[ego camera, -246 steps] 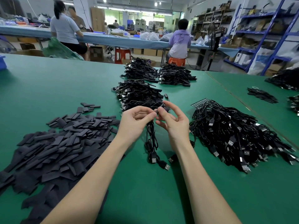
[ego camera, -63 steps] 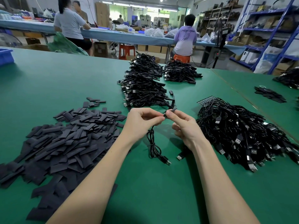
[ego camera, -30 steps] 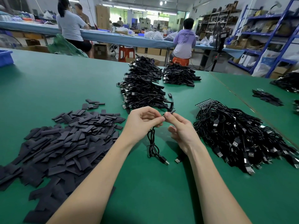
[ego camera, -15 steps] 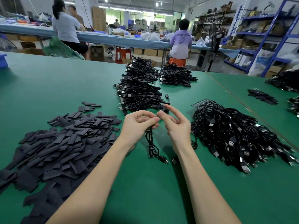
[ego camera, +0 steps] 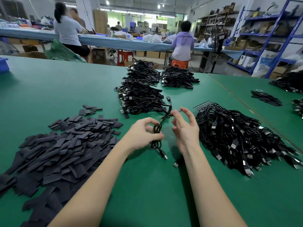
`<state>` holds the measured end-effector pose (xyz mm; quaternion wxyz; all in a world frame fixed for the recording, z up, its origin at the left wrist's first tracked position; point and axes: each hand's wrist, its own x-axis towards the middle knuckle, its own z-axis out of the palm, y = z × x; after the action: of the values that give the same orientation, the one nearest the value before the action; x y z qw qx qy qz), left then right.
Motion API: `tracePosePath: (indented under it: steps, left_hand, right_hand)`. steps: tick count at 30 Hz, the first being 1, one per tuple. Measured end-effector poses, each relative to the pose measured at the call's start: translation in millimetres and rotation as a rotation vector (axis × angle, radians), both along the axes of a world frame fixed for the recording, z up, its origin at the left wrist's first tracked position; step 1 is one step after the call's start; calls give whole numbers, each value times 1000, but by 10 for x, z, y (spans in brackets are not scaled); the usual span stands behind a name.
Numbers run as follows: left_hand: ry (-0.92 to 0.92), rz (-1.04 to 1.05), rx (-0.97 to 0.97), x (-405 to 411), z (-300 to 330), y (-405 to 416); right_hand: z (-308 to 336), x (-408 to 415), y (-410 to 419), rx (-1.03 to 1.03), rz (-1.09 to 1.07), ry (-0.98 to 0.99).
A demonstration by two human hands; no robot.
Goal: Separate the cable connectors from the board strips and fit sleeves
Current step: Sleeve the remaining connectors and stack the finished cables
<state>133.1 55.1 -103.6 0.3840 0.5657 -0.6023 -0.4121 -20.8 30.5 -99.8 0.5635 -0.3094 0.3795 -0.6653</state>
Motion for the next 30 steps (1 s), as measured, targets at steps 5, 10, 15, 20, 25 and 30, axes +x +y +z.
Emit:
tracePosePath:
  steps: [5,10,15,20,25,30]
  left_hand:
    - [-12,252,-253,-10,70,-69]
    - [-243,290,-488,97,216,-262]
    - [-427,273,-707,132,558,-810]
    - [-774,239,-735,277,555,-1435]
    - [-1060,130,-527,392,20,-1576]
    - [-1060,200,-623,370,95,-1458]
  right_hand:
    - [11,-97,-46,-6,-6,-141]
    - [-20,-163,-93,91,31,-218]
    - [-63,-129,-82,179,62,-149]
    - [-82,-132,-111,227,100,-47]
    - [-137,-134,-160,257,143,84]
    - [-140,-88,-141,241,189,153]
